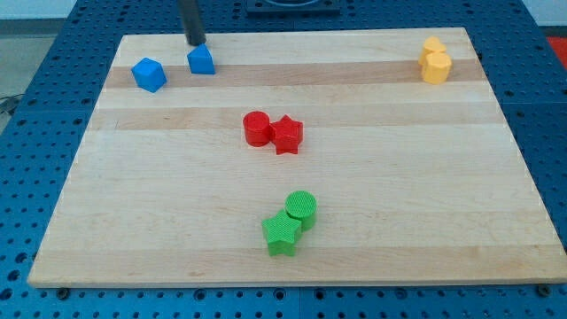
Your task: Move the blue triangle towards the blue cube
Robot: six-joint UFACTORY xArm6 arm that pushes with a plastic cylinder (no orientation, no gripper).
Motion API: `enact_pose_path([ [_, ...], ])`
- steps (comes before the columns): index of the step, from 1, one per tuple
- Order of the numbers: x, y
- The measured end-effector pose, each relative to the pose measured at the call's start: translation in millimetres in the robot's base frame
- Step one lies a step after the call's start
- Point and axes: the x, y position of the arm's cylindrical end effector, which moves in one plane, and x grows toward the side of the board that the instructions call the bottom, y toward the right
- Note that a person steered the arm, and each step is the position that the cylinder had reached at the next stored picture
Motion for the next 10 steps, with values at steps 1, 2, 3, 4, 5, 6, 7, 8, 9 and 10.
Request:
enact_pose_path([
  [1,17,22],
  [2,57,31],
  [3,57,22],
  [4,57,13],
  [5,57,2],
  [6,57,-10],
  [7,57,-17],
  [8,57,-18],
  [9,56,-6],
  [10,51,29],
])
